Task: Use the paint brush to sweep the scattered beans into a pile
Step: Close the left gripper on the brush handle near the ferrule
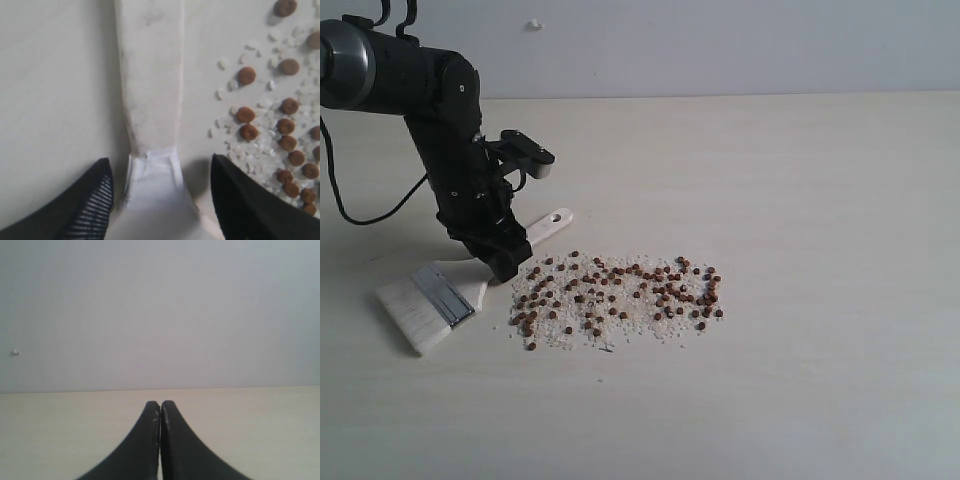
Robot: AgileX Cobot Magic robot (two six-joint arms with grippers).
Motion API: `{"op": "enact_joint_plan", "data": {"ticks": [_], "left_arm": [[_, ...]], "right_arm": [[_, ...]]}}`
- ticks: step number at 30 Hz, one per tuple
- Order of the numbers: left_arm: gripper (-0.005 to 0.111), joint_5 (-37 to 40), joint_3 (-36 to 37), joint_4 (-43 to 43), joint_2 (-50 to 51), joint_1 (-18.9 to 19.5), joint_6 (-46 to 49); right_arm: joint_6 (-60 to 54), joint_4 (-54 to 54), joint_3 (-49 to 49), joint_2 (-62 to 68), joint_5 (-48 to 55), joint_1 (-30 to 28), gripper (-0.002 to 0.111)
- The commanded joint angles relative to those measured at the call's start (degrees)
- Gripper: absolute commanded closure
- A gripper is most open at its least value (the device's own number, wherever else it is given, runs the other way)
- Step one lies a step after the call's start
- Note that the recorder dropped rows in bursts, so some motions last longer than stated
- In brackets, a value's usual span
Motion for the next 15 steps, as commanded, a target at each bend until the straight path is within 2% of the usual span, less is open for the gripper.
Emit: {"op": "enact_joint_plan", "data": {"ticks": [1,15], "left_arm": [[0.052,0.0,0.2,0.0,-0.1,0.0,-0.4],[0.052,-0.9,0.2,1.7,-0.1,0.0,-1.3]], "right_arm": [[0.0,-0.2,0.2,-0.3,-0.2,-0.2,0.108],[0.0,-0.2,0.2,-0.3,-0.2,-0.2,0.108]]}}
